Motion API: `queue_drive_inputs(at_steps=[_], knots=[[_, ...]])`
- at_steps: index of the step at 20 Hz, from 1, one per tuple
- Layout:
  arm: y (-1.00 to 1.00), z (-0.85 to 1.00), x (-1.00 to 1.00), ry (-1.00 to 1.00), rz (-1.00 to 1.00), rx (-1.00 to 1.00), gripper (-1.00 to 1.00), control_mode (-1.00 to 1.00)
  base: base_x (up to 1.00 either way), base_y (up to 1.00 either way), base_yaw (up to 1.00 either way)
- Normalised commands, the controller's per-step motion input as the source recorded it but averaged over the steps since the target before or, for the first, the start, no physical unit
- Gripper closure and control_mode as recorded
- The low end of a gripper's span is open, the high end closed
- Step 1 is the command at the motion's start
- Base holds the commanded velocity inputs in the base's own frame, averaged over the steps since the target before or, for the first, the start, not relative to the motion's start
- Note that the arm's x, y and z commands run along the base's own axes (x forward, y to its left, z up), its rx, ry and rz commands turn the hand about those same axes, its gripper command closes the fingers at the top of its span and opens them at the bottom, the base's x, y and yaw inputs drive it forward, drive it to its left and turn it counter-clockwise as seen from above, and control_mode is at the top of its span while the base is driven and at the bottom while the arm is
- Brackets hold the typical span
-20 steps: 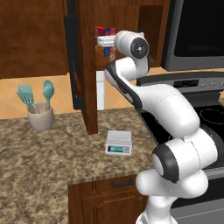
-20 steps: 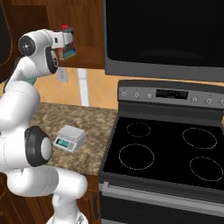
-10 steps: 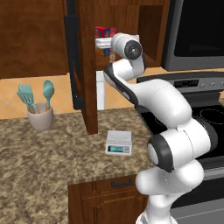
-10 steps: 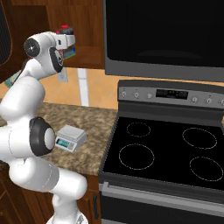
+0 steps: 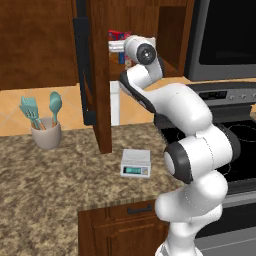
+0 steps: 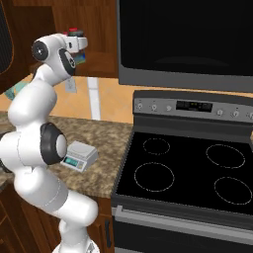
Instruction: Pick the cereal and place it on the digital scale for weighing, and close the cabinet.
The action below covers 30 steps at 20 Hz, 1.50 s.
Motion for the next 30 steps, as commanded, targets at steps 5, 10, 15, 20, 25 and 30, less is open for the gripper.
queue_drive_inputs(at_steps=[5,10,15,20,25,30], knots=[[0.05,0.00,0.16,0.00,-0.03,0.00,1.00,-1.00,0.00,0.00,0.00],[0.00,0.00,-0.08,0.00,0.00,0.00,1.00,-1.00,0.00,0.00,0.00],[-0.03,0.00,-0.65,-0.05,-0.01,0.00,1.00,-1.00,0.00,0.00,0.00],[-0.02,0.00,-0.97,-0.12,0.00,0.00,1.00,-1.00,0.00,0.00,0.00],[0.00,0.00,-1.00,-0.20,0.00,0.00,1.00,-1.00,0.00,0.00,0.00],[-0.06,0.34,-1.00,-0.06,0.00,0.03,1.00,-1.00,0.00,0.00,0.00]])
